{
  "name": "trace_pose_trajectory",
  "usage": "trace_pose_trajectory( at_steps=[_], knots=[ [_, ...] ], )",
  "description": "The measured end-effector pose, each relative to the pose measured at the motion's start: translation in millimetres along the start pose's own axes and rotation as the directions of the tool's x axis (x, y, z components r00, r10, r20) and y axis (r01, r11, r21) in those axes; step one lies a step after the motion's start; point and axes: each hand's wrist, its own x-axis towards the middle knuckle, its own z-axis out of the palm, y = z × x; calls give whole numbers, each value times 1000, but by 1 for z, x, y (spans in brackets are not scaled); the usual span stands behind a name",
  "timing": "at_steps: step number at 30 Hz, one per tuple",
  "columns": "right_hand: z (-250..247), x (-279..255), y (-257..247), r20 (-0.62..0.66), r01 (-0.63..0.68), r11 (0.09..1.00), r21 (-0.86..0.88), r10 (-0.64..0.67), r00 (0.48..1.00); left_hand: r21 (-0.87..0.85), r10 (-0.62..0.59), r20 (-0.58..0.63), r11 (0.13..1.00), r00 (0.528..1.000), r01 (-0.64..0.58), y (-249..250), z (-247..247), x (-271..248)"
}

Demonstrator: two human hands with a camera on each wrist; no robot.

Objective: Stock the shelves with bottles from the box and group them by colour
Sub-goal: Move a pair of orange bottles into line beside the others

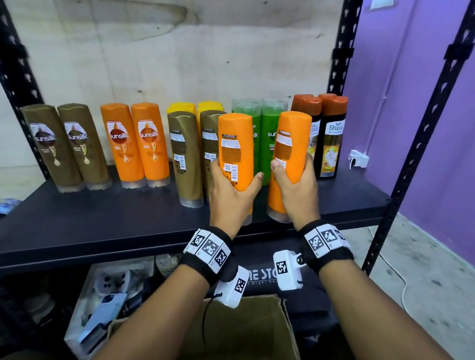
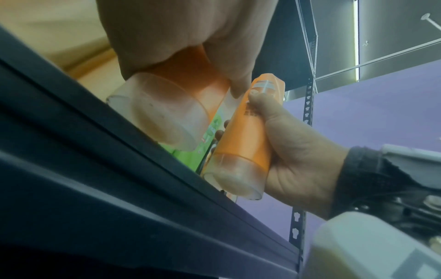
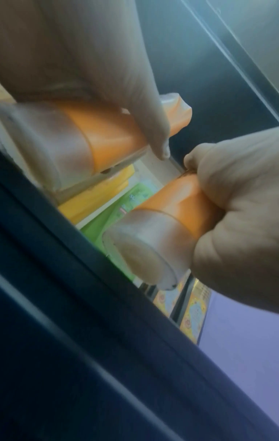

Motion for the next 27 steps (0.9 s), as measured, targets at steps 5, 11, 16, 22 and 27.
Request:
trace_pose_trajectory(
  at_steps=[5,11,16,22,27],
  knots=[
    [27,-12,-24,25,39,999,26,-40,999,14,29,-18,999,999,-29,4,-36,11],
    [72,-30,-48,51,59,995,78,-63,997,10,60,-85,998,995,-60,7,-89,20],
    [113,-42,-61,112,0,981,193,-22,993,74,51,-138,996,989,-41,-2,-141,26],
    [158,-63,-72,226,-37,974,225,-16,974,142,-3,-163,990,987,27,-14,-190,26],
    [186,-77,-74,250,-28,978,208,-25,968,125,-10,-203,992,979,36,-20,-216,24]
  ],
)
